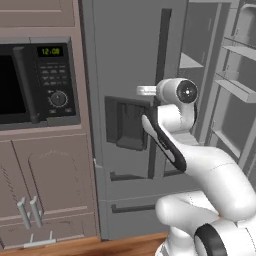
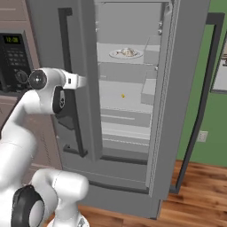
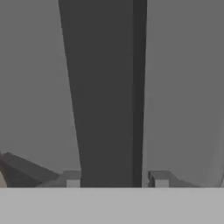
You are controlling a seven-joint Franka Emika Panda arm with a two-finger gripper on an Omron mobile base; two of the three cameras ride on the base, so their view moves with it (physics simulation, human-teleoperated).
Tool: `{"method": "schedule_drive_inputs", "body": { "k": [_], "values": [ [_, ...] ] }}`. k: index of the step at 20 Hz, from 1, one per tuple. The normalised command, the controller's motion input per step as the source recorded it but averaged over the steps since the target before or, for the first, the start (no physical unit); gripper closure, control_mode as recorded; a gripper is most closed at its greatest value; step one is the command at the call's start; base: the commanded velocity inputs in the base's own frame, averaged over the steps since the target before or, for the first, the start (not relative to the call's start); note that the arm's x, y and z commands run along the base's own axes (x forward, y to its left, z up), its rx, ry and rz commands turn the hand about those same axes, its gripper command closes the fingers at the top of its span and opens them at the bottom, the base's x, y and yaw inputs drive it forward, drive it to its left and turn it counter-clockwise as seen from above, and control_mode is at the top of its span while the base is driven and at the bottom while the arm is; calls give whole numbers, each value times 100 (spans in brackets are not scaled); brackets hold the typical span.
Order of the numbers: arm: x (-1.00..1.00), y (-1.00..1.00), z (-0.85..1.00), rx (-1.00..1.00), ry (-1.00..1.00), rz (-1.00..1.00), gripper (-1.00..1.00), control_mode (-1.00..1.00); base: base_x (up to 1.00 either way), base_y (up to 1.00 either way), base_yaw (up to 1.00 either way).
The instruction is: Retrieve the fish from the fridge and place it on the saucepan with marinade on the stove.
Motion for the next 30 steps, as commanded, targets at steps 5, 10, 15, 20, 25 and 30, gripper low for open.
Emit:
{"method": "schedule_drive_inputs", "body": {
  "k": [5, 10, 15, 20, 25, 30],
  "values": [
    [-74, 37, 0, 12, 13, 0, 100, -100, 0, 0, 0],
    [-70, 45, 0, 14, 11, 0, 100, -100, 0, 0, 0],
    [-57, 50, 0, 14, 7, -1, 100, -100, 0, 0, 0],
    [-47, 51, 0, 13, 8, -2, 100, -100, 0, 0, 0],
    [-51, 54, 0, 14, 10, -3, 100, -100, 0, 0, 0],
    [-65, 61, 0, 16, 13, -5, 100, -100, 0, 0, 0]
  ]
}}
